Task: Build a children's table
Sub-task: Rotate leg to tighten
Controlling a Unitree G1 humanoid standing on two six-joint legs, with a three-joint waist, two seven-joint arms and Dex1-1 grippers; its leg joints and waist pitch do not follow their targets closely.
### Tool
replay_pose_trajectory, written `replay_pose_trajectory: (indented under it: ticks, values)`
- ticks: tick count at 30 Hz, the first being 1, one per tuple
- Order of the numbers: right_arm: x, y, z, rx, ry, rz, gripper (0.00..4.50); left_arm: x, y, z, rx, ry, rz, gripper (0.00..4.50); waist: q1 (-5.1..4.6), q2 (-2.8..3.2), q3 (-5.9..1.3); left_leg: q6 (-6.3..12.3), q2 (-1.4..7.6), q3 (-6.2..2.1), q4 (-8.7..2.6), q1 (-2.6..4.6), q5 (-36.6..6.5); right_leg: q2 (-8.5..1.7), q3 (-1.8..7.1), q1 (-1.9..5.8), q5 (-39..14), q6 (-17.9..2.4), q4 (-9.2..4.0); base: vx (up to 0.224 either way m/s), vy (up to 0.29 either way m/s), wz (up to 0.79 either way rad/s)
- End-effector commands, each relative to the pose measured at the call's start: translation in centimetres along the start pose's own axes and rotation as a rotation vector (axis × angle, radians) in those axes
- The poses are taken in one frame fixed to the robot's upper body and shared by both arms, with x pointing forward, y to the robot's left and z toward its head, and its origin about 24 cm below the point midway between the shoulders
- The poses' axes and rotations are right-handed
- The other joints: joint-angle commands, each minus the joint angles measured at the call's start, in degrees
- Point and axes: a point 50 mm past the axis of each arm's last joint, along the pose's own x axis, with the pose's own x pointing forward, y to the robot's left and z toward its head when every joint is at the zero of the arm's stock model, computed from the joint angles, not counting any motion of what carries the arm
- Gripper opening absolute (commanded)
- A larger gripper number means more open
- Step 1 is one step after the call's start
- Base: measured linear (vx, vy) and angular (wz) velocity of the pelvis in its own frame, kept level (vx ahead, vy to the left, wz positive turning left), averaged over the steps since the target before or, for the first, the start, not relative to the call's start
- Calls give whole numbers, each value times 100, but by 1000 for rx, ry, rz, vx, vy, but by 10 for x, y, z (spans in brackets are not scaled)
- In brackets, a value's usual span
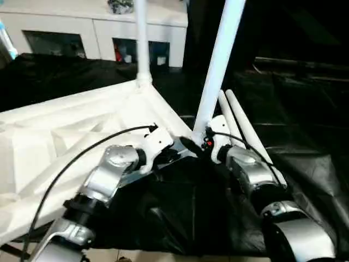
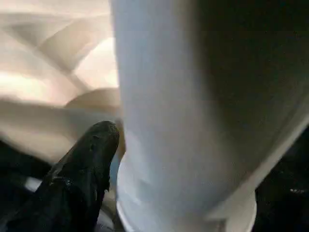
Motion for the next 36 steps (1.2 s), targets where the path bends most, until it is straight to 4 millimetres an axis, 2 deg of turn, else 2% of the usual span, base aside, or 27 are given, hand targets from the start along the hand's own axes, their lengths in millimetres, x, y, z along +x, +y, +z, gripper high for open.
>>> replay_pose_trajectory:
  ticks: [1, 4, 6, 7, 11, 14, 22, 25, 26, 27, 31, 32, 34, 36]
  values:
    - [-6, 2, 2, -57, 2, 119, 363, 3, -15, 9, 51, -60, -140, 0, -3, 57, -394, 151, 95, 23, -403, 114, -1533, -220, 99, 263, -907, -1373, -362, 0, 0, 0]
    - [-15, 2, 0, -77, 17, 215, 363, -2, -14, 5, 60, -51, -178, 0, 13, 54, -389, 190, 100, 29, -405, 126, -1549, -214, 102, 257, -894, -1395, -365, 0, 0, 0]
    - [-22, 2, -2, -83, 38, 286, 363, -5, -13, 3, 71, -40, -201, 0, 23, 23, -386, 206, 99, 25, -407, 120, -1581, -223, 101, 268, -1009, -1382, -370, 0, 0, 0]
    - [-25, 2, -3, -84, 47, 323, 337, -6, -13, 2, 75, -34, -212, 0, 26, 15, -379, 208, 100, 30, -408, 126, -1626, -220, 102, 259, -1118, -1366, -381, 0, 0, 0]
    - [-35, 6, -8, -108, 93, 450, 326, -11, -10, -1, 75, -25, -242, 0, 58, 20, -368, 172, 110, 27, -417, 137, -1695, -237, 110, 240, -1381, -1297, -403, 0, 0, 0]
    - [-39, 8, -10, -116, 113, 499, 289, -13, -11, -2, 74, -22, -267, 0, 61, 13, -366, 151, 110, 19, -426, 126, -1717, -236, 103, 241, -1446, -1292, -401, 0, 0, 0]
    - [-40, 14, -12, -109, 120, 549, 272, -15, -11, -5, 75, -8, -287, 0, 63, 18, -375, 139, 109, 17, -422, 128, -1633, -237, 105, 243, -1359, -1317, -389, 0, 0, 0]
    - [-32, 16, -13, -70, 97, 471, 272, -12, -7, -3, 52, -18, -217, 0, 51, 19, -372, 94, 103, 15, -427, 126, -1631, -235, 108, 240, -1390, -1300, -391, 0, 0, 0]
    - [-24, 14, -14, -55, 83, 363, 272, -8, -2, 1, 31, -25, -144, 0, 48, 19, -372, 85, 100, 12, -430, 128, -1651, -234, 106, 244, -1429, -1287, -397, 0, 0, 0]
    - [-22, 14, -15, -52, 78, 325, 272, -7, -1, 3, 25, -29, -120, 0, 20, 42, -354, 13, 97, 12, -441, 130, -1720, -236, 113, 222, -1553, -1264, -410, 0, 0, 0]
    - [-3, 13, -16, 54, 62, 85, 272, 2, 8, 11, -15, -33, 23, 0, -40, 31, -352, -122, 79, -17, -451, 134, -1968, -246, 103, 208, -2056, -1110, -453, 0, 0, 0]
    - [-1, 13, -16, 65, 60, 69, 272, 3, 8, 11, -19, -34, 35, 0, -65, 35, -357, -168, 75, -23, -454, 128, -1986, -244, 99, 207, -2135, -1070, -456, 0, 0, 0]
    - [12, 18, -13, 166, 23, -36, 272, 12, 13, 20, -74, -42, 137, 0, -83, 40, -360, -172, 70, -25, -445, 140, -2060, -239, 101, 190, -2113, -1068, -469, 0, 0, 0]
    - [20, 21, -9, 181, 13, -81, 272, 19, 17, 26, -96, -44, 203, 0, -87, 52, -371, -161, 70, -14, -438, 137, -1999, -229, 102, 186, -1959, -1074, -465, 0, 0, 0]
